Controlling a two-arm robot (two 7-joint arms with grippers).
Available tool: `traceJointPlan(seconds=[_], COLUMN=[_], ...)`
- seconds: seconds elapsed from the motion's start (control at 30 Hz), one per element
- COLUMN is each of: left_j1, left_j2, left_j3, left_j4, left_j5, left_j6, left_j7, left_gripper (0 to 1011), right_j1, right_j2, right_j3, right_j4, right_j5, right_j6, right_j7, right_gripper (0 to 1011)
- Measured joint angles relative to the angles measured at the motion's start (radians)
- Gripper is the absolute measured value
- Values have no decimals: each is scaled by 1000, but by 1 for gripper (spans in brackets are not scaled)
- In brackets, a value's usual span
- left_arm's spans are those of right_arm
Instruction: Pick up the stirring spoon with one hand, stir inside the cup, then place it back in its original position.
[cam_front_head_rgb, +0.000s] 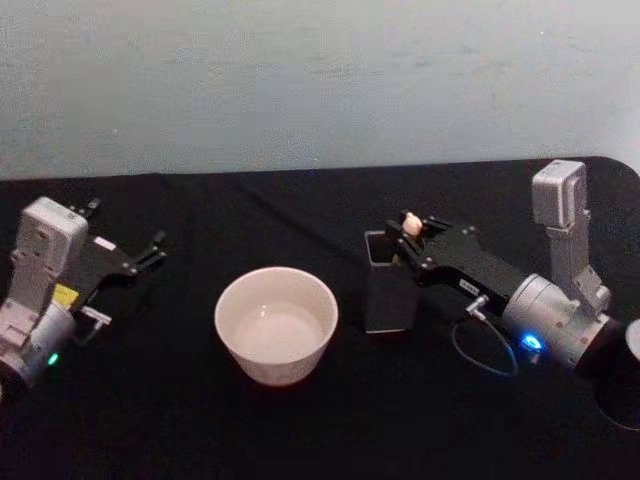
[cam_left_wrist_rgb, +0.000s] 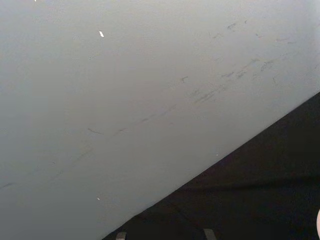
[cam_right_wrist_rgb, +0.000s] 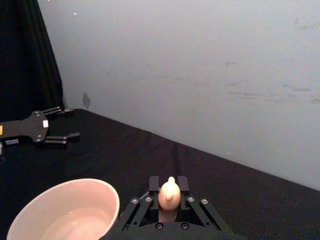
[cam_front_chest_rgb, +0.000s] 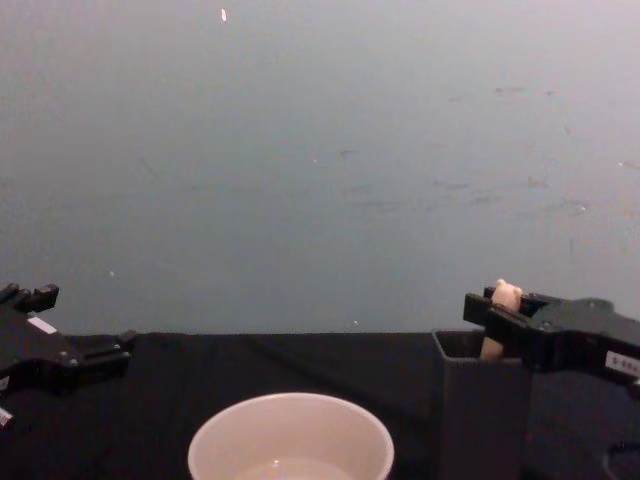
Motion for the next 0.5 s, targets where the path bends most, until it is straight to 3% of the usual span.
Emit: traceJointPlan(seconds=[0.3,0.5], left_j1=[0,0], left_j2=[0,0], left_j3=[0,0], left_j4=[0,0], left_j5=[0,0], left_j6=[0,0], left_j7=[0,0], left_gripper=[1002,1001], right_j1=[0,0], right_j2=[1,1], right_j3=[0,0], right_j4=[0,-1], right_j5=[-1,-1], right_j6=[0,0], right_j7=[1,2], right_gripper=[214,307])
